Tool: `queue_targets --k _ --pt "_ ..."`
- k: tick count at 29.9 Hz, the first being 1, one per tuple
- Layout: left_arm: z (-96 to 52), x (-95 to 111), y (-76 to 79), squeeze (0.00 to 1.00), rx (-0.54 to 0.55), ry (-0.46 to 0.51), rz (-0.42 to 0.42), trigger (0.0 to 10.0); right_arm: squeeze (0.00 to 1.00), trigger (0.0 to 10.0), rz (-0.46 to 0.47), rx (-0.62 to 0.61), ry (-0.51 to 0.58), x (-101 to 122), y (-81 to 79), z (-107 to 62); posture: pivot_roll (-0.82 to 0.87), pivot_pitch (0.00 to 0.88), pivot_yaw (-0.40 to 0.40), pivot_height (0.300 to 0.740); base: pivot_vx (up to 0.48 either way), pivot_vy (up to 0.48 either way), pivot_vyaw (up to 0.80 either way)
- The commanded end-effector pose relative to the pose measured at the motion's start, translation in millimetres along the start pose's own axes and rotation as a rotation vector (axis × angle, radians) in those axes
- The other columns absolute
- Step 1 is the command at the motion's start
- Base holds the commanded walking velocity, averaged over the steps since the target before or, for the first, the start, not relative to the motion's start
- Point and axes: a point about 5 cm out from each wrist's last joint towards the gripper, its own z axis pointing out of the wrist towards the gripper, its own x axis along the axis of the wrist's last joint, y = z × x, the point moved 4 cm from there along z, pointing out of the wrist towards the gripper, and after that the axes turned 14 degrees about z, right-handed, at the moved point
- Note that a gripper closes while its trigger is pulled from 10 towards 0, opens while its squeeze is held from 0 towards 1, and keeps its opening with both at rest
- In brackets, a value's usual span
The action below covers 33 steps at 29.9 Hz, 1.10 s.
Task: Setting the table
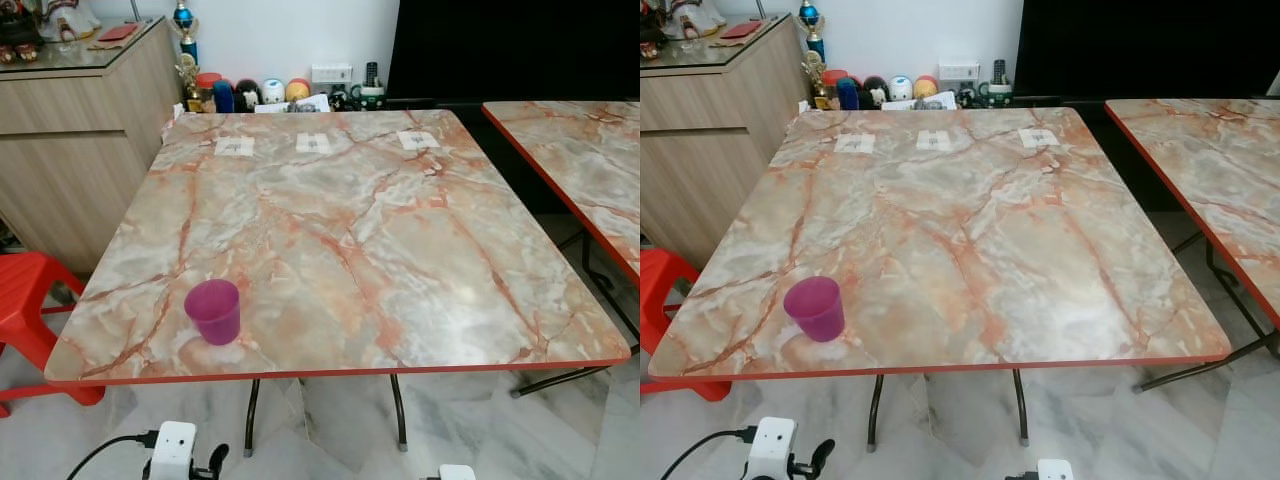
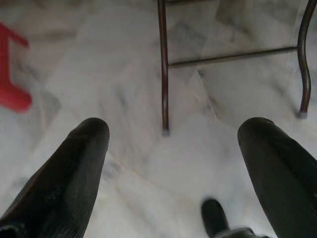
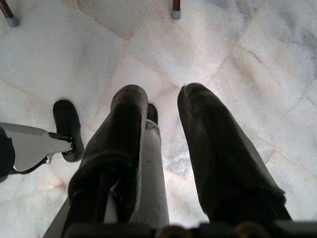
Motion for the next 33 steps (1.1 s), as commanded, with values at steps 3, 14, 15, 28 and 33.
queue_targets --k 3,14,15,28,33 --pt "-13.6 2.9 -15.4 0.0 0.036 0.093 0.015 10.0 0.0 10.0 -0.003 -0.006 -0.004 -2.4 2.9 -0.7 0.06 0.075 0.0 0.74 0.0 0.0 0.0" --pt "-40.4 46.3 -15.4 0.0 0.018 0.318 0.05 10.0 0.0 10.0 -0.017 0.004 -0.014 -4.0 2.3 -0.8 0.08 0.062 0.005 0.74 0.0 0.0 0.0" --pt "-42.1 48.2 -14.4 0.0 0.013 0.326 0.051 10.0 0.0 10.0 -0.018 0.005 -0.014 -4.1 2.3 -0.9 0.08 0.061 0.006 0.74 0.0 0.0 0.0" --pt "-79.5 75.4 -23.8 0.0 0.012 0.409 0.12 10.0 0.0 10.0 -0.036 0.009 -0.018 -3.9 3.2 -0.9 0.1 0.056 0.001 0.74 0.0 0.0 0.0" --pt "-83.2 101.9 -27.6 0.0 0.006 0.468 0.134 10.0 0.0 10.0 -0.02 0.0 -0.012 -2.7 4.0 -0.8 0.1 0.065 -0.002 0.74 0.0 0.0 0.0"
